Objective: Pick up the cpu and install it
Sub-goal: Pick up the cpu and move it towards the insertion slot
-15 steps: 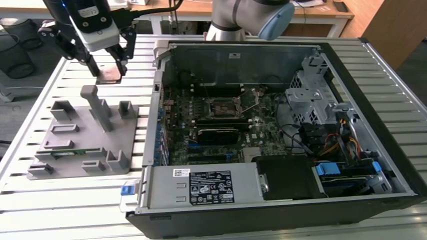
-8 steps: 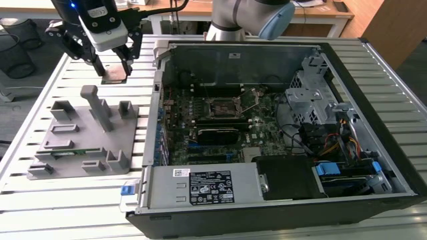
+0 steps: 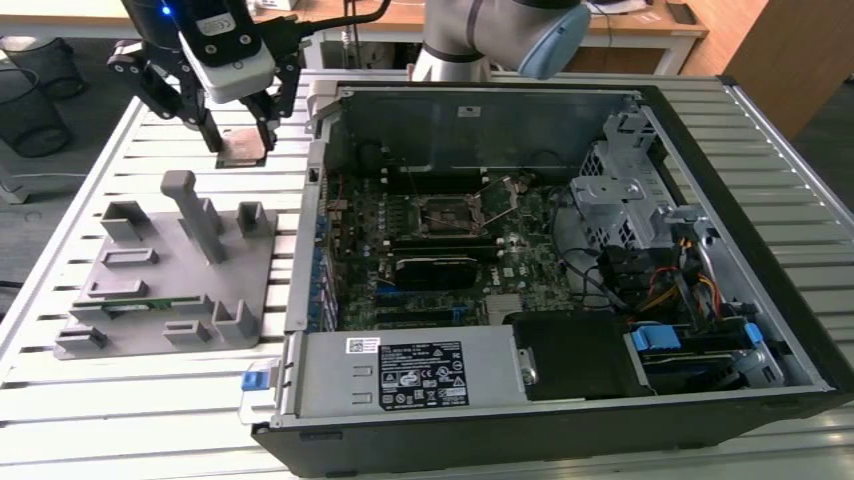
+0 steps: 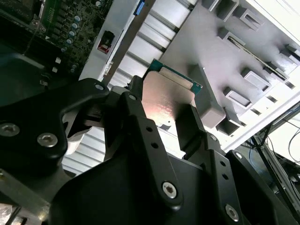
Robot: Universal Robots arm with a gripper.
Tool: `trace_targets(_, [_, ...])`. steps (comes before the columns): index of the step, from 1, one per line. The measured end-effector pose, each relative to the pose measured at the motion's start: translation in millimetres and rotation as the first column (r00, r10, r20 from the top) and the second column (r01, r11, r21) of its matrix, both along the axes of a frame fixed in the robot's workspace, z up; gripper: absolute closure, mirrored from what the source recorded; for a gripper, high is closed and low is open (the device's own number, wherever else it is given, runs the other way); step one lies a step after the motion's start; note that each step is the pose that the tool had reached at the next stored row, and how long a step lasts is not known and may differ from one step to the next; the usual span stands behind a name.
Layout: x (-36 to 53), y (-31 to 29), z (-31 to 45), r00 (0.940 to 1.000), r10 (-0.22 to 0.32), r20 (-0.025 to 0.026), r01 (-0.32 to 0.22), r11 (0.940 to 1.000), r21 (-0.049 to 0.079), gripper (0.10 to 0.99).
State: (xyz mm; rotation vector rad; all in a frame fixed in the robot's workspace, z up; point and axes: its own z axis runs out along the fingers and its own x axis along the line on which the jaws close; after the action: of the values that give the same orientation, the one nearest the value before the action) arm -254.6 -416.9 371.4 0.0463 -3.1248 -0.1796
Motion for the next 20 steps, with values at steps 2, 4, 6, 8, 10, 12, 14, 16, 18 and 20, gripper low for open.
trace_targets(2, [2.8,0.0,-0.1,1.0000,0.000,0.0001,0.000,1.0000,0.001,0.561])
trace_targets(4, [5.6,0.0,0.0,1.0000,0.000,0.0000,0.000,1.0000,0.001,0.561])
trace_targets(6, [8.5,0.0,-0.1,1.0000,0.000,0.0001,0.000,1.0000,0.001,0.561])
trace_targets(8, [11.4,0.0,0.0,1.0000,0.000,0.0000,0.000,1.0000,0.002,0.561])
trace_targets(10, [14.3,0.0,0.0,1.0000,0.000,0.0000,0.000,1.0000,0.002,0.561])
trace_targets(12, [17.2,0.0,0.0,1.0000,0.000,0.0000,0.000,1.0000,0.003,0.561])
trace_targets(14, [20.1,0.0,0.0,1.0000,0.000,0.0001,0.000,1.0000,0.003,0.561])
trace_targets(16, [23.0,0.0,0.0,1.0000,0.000,0.0001,0.000,1.0000,0.003,0.561])
trace_targets(18, [25.9,0.0,0.0,1.0000,0.000,0.0000,0.000,1.0000,0.004,0.561])
trace_targets(20, [28.8,0.0,0.0,1.0000,0.000,0.0001,0.000,1.0000,0.004,0.561])
